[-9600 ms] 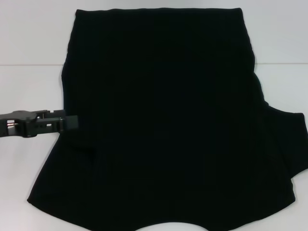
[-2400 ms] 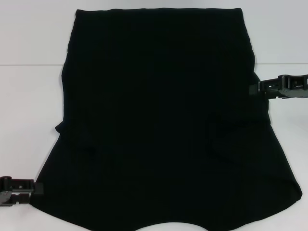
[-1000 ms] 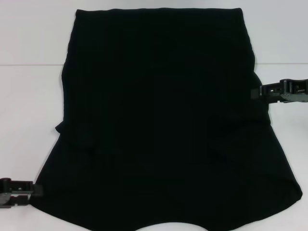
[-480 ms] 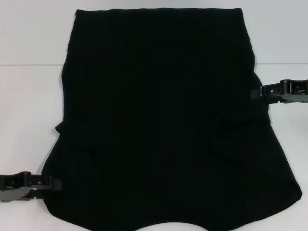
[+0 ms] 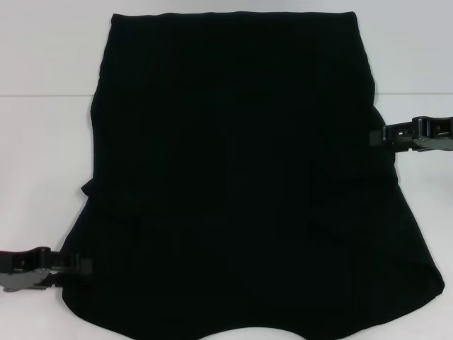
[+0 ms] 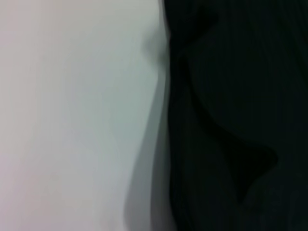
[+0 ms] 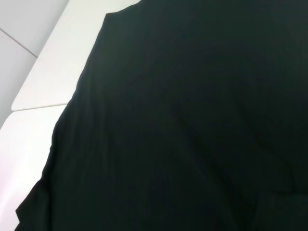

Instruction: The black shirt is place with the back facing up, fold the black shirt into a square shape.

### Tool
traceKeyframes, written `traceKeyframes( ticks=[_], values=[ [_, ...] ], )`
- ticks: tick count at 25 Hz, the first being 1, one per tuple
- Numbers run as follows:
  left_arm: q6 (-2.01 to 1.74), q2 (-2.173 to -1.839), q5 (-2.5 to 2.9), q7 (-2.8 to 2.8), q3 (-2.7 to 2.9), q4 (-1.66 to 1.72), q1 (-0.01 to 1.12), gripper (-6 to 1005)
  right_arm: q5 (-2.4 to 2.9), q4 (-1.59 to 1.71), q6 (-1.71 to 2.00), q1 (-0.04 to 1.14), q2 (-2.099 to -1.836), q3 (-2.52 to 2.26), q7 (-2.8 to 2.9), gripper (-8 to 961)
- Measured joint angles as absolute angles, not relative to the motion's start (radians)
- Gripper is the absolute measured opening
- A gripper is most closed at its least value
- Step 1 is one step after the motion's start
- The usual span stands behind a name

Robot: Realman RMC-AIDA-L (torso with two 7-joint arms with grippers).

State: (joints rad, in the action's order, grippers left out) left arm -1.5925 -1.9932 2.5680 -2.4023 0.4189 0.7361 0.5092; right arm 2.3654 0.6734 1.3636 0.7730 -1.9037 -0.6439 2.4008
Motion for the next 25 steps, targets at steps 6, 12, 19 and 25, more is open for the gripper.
traceKeyframes(
  ticks=[6, 12, 19, 25],
  values=[
    [-1.600, -1.992, 2.544, -2.395, 0.404, 0.744, 0.506, 580, 2.365, 0.673, 1.369, 0.765, -1.903, -0.636, 2.401, 730],
    [-1.609, -1.982, 2.542, -2.391, 0.407, 0.737, 0.506, 421, 2.365, 0.673, 1.372, 0.755, -1.898, -0.629, 2.400, 730],
    [-1.599, -1.983, 2.546, -2.384, 0.410, 0.735, 0.522, 156, 2.366, 0.671, 1.375, 0.742, -1.891, -0.595, 2.399, 729],
    [-1.602, -1.982, 2.541, -2.370, 0.403, 0.734, 0.523, 58, 2.366, 0.673, 1.404, 0.738, -1.888, -0.592, 2.372, 729]
  ],
)
